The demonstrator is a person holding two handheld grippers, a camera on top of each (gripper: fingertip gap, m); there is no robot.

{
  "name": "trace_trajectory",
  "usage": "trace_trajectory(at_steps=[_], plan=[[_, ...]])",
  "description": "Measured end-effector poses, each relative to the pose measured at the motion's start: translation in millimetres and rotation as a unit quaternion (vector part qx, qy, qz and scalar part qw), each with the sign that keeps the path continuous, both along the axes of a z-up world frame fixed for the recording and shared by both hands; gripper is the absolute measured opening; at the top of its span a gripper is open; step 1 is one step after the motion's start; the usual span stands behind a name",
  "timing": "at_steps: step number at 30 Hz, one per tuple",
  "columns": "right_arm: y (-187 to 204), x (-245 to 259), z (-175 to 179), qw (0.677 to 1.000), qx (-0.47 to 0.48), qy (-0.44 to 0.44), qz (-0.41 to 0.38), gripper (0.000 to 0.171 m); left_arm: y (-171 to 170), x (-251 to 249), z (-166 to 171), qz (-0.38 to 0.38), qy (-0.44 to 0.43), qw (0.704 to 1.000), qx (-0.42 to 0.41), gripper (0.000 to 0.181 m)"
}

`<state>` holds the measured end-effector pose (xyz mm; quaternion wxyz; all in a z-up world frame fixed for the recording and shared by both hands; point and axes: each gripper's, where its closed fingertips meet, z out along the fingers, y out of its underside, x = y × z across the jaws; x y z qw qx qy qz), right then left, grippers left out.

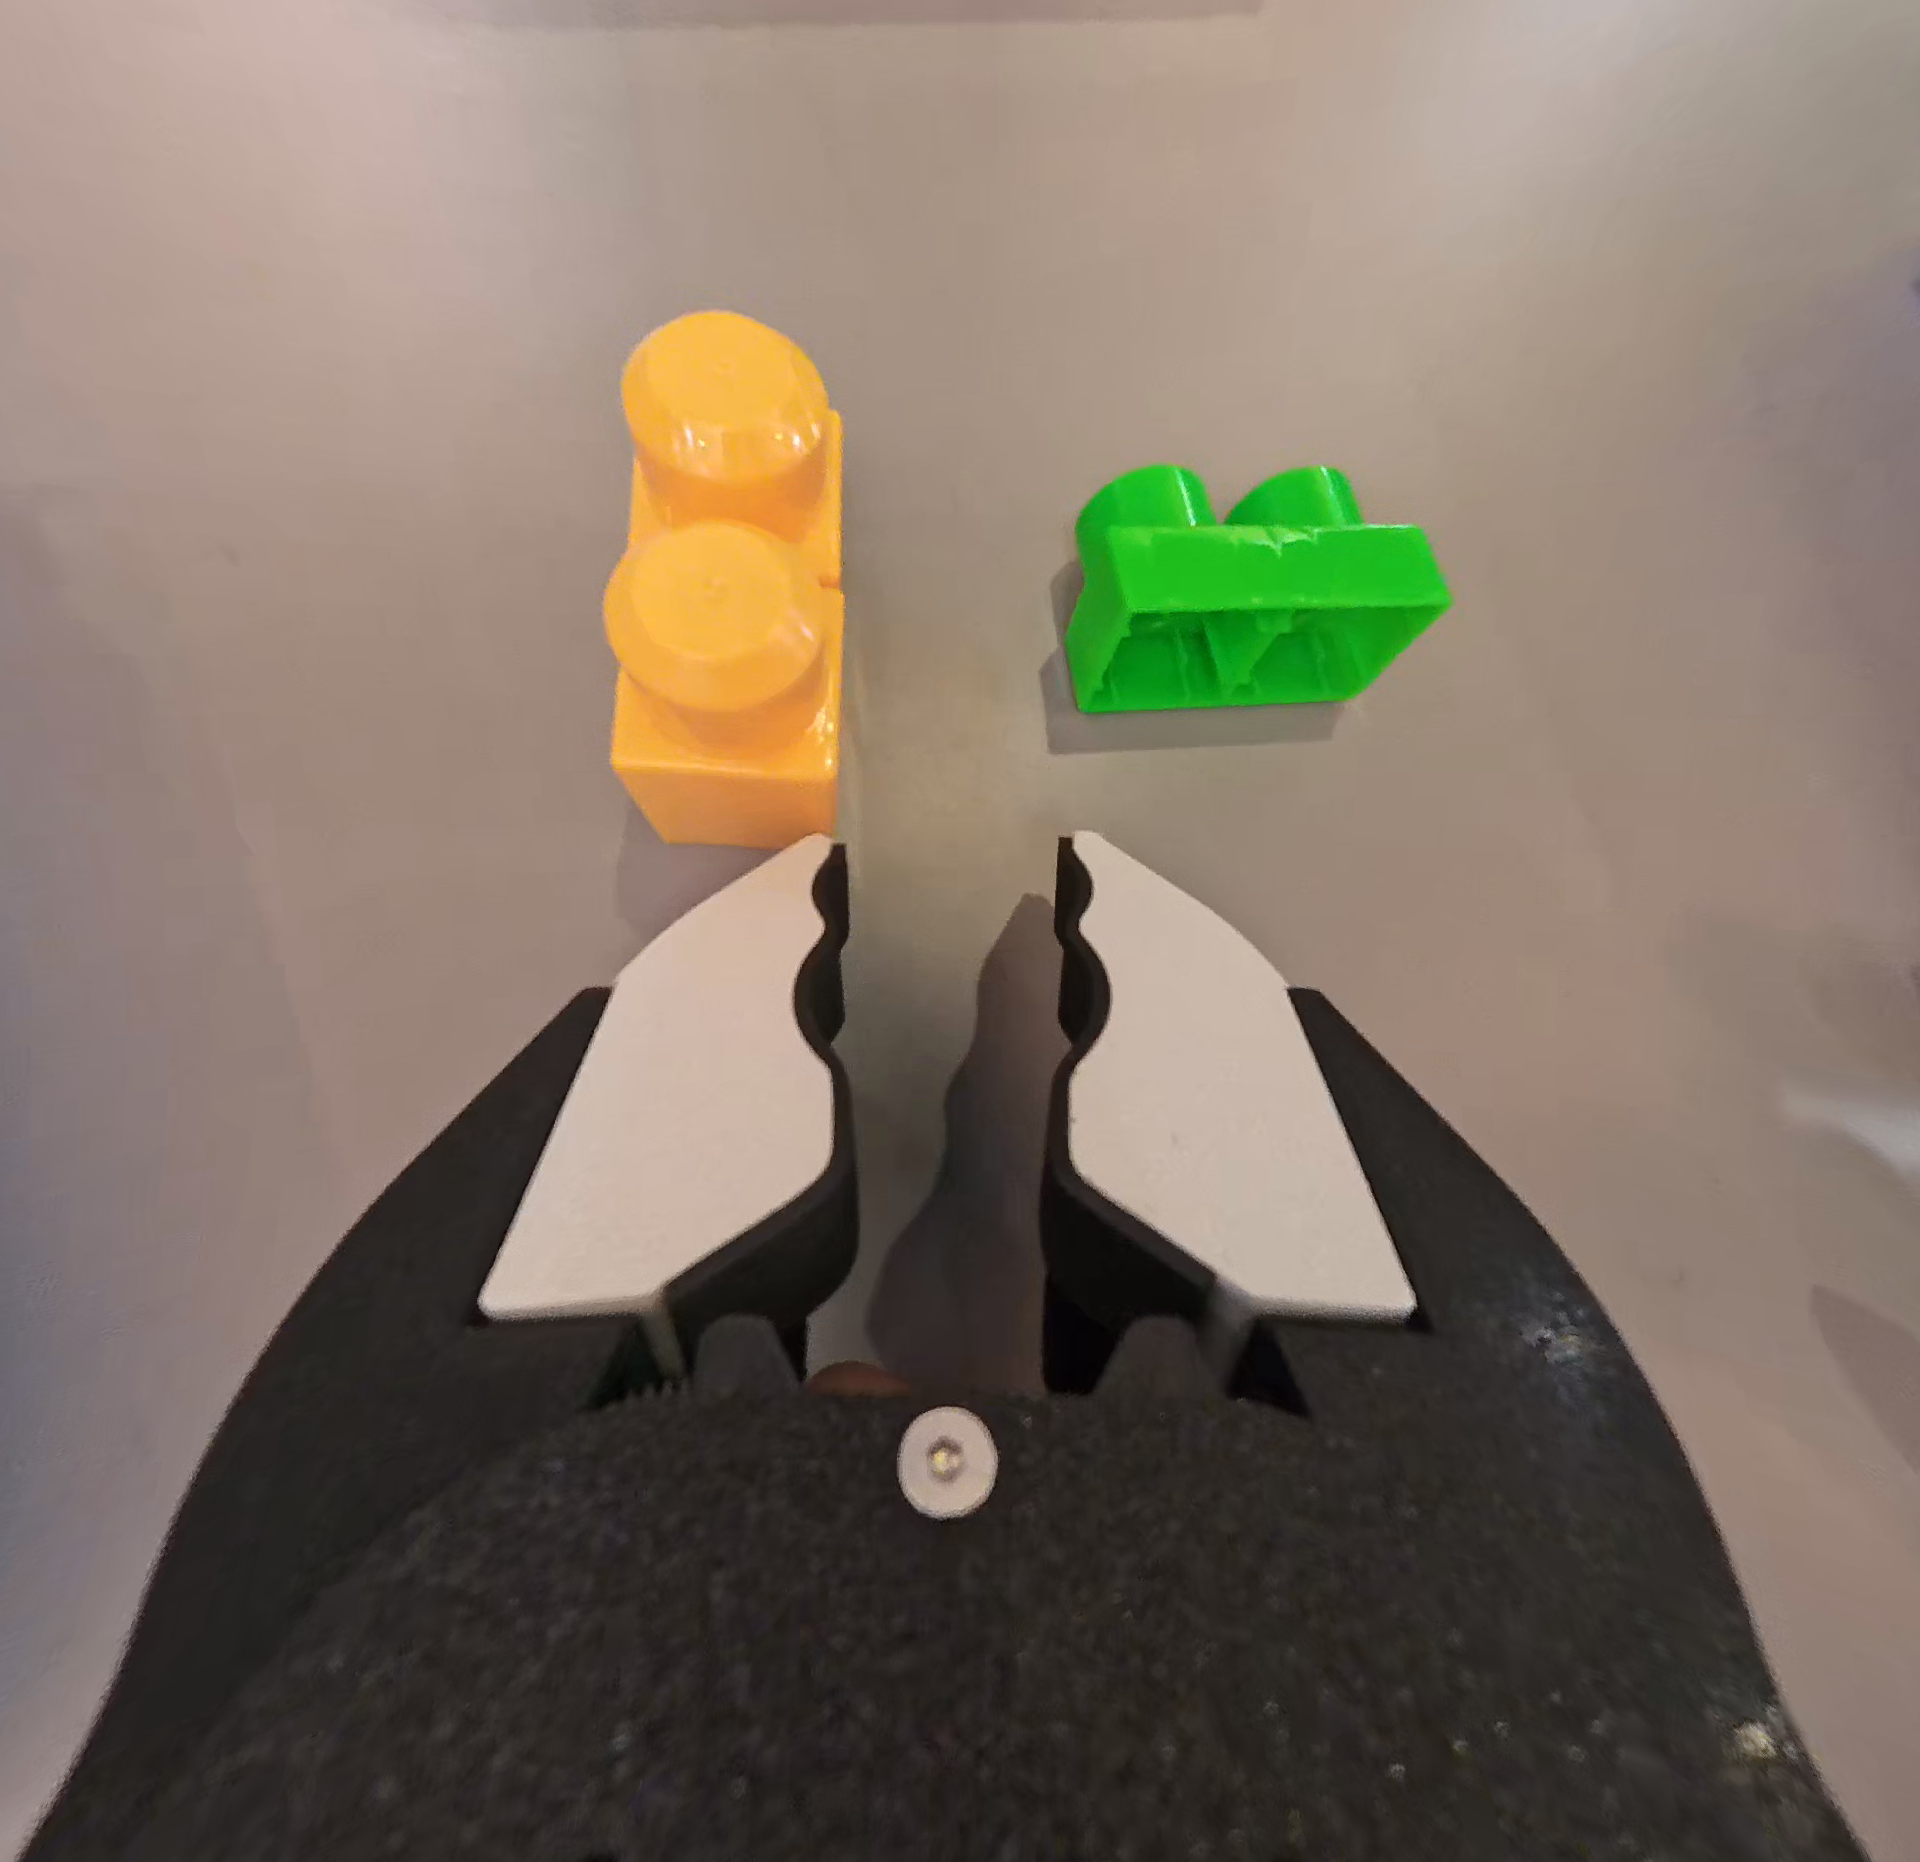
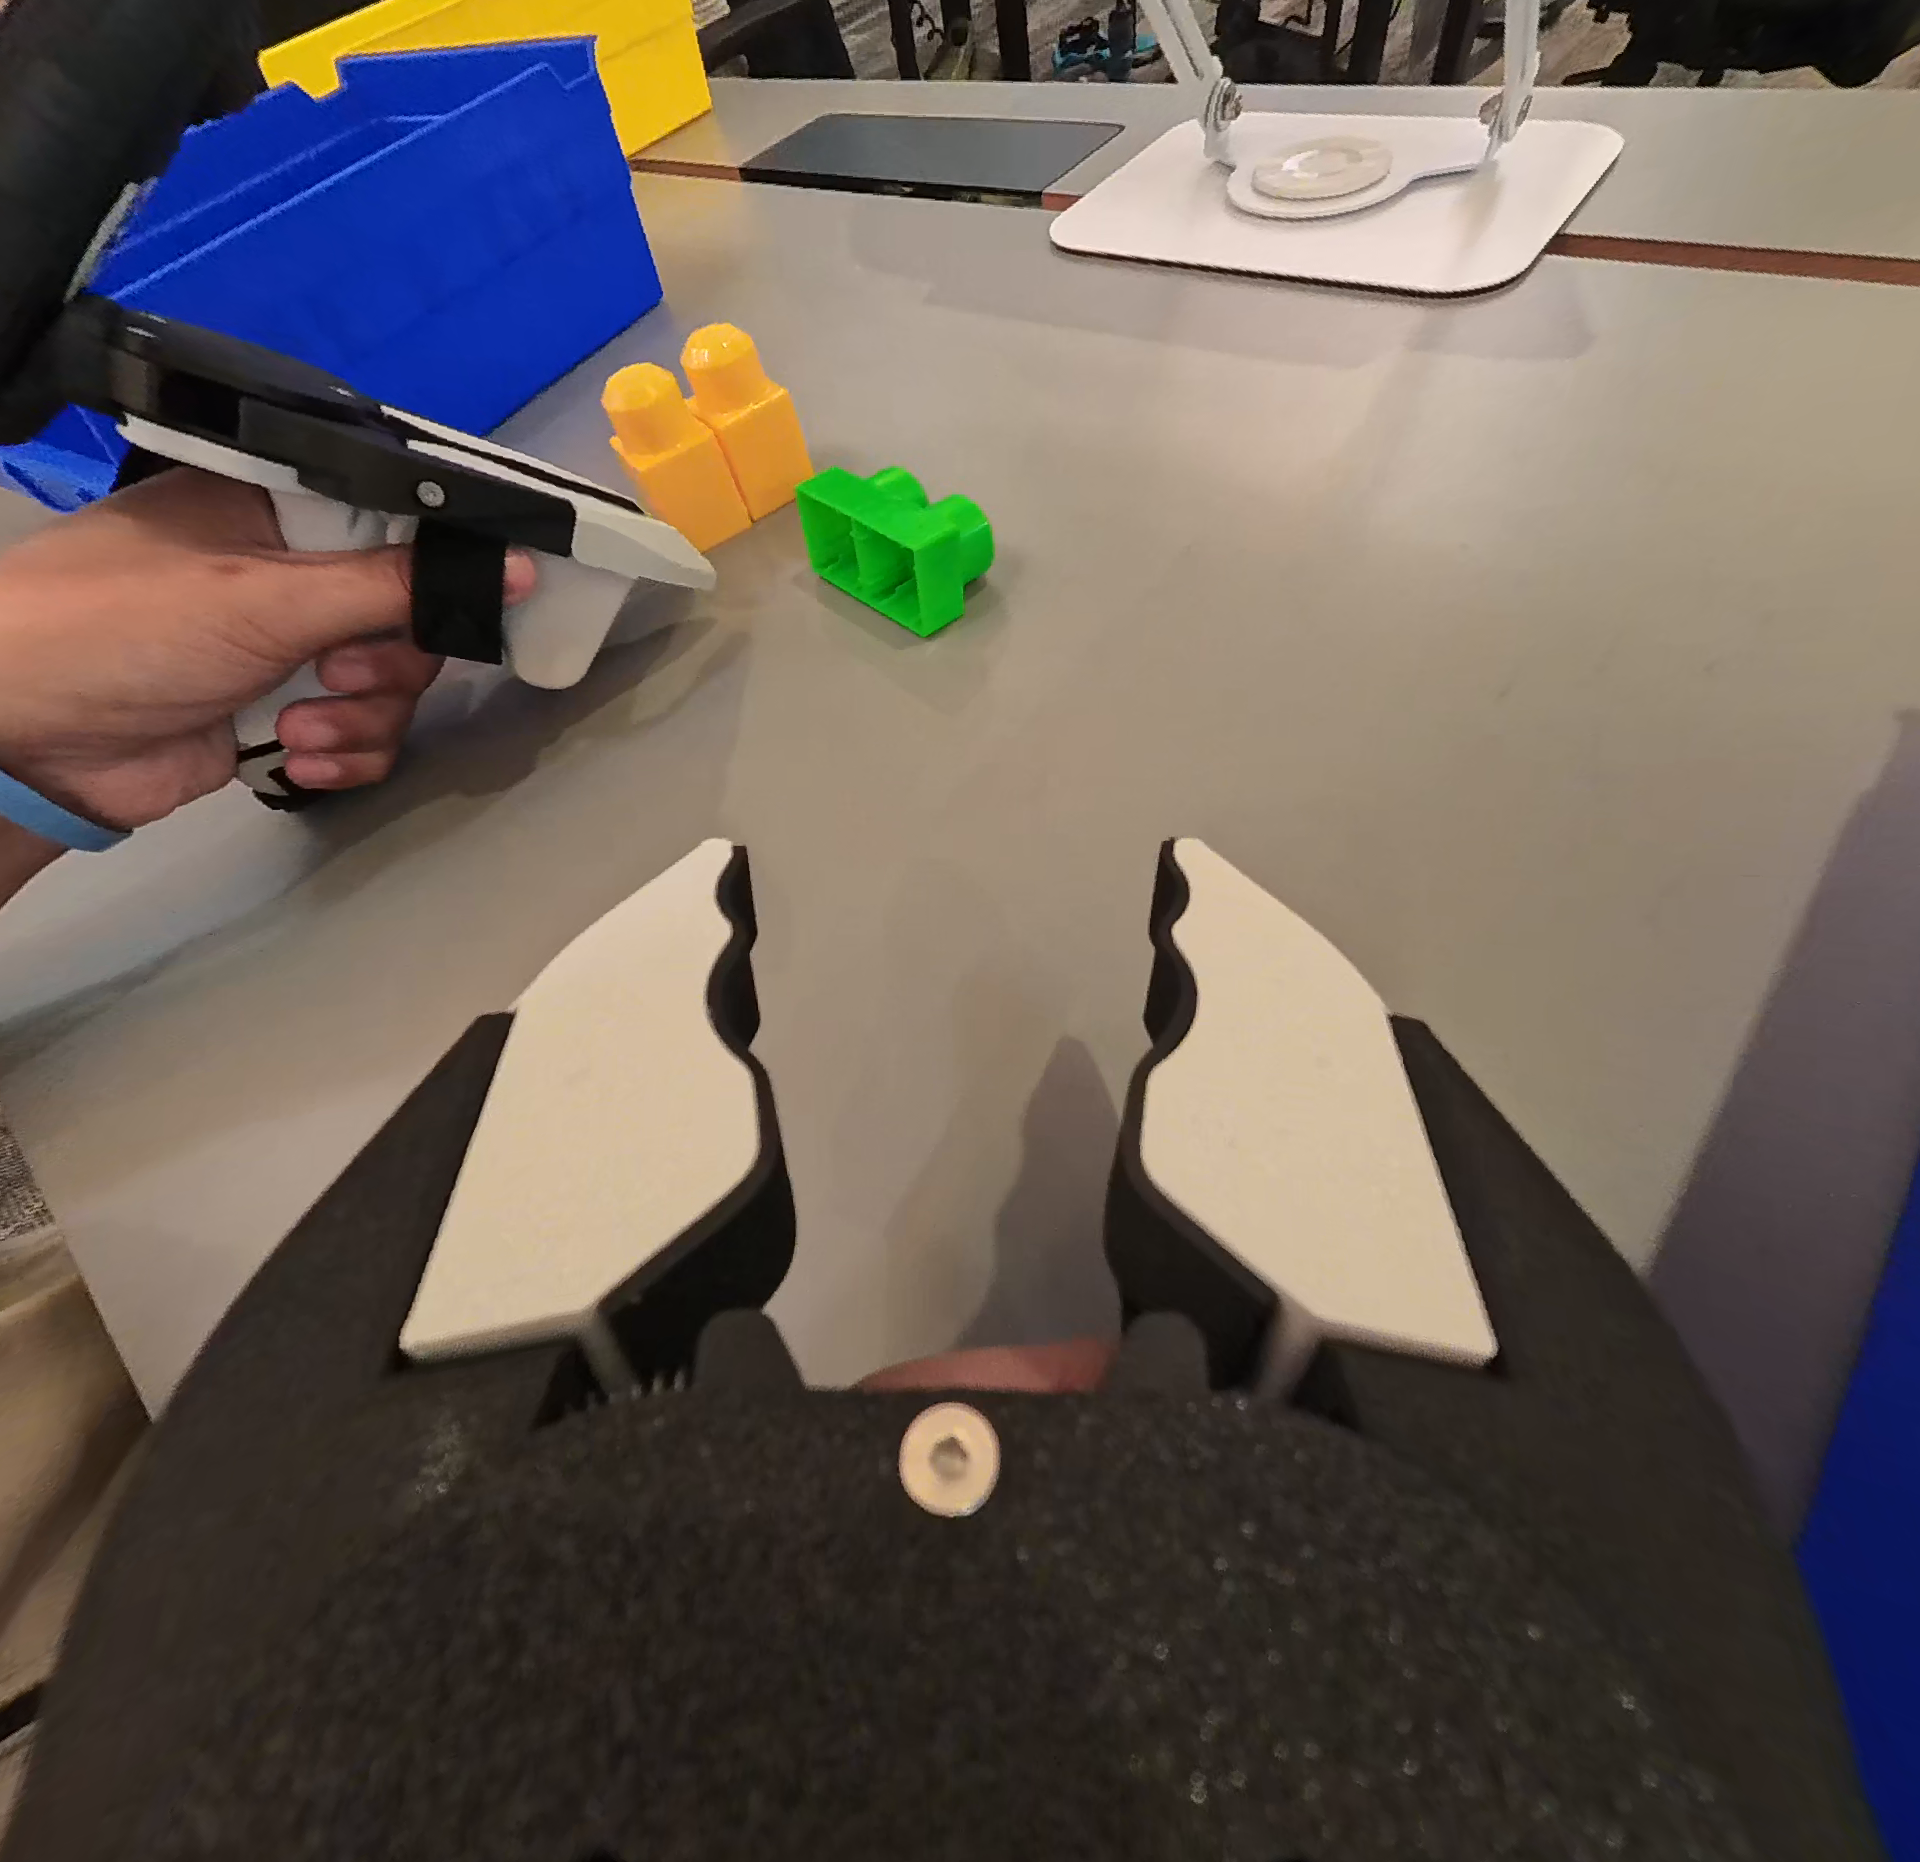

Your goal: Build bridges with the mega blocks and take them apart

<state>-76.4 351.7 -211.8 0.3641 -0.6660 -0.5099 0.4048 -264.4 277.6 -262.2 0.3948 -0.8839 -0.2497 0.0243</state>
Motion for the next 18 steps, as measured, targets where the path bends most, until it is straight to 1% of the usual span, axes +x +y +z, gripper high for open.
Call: trace_trajectory(at_steps=[4,8,11,15,18], plan=[[-1,0,-1,1.000,-0.002,-0.001,0.002,0.073,2,2,0,-0.002,-0.009,1.000,0.003,0.038],[-1,0,-2,1.000,-0.001,-0.002,0.003,0.073,1,3,0,-0.003,0.003,1.000,0.000,0.041],[1,0,-2,1.000,0.001,-0.003,0.002,0.073,-5,4,10,-0.008,0.013,1.000,0.023,0.041],[1,-2,-1,1.000,0.008,-0.004,0.002,0.074,-33,2,39,-0.027,0.084,0.993,0.083,0.050],[-2,-7,6,1.000,0.008,0.006,0.011,0.074,-57,1,52,-0.035,0.111,0.985,0.128,0.055]])
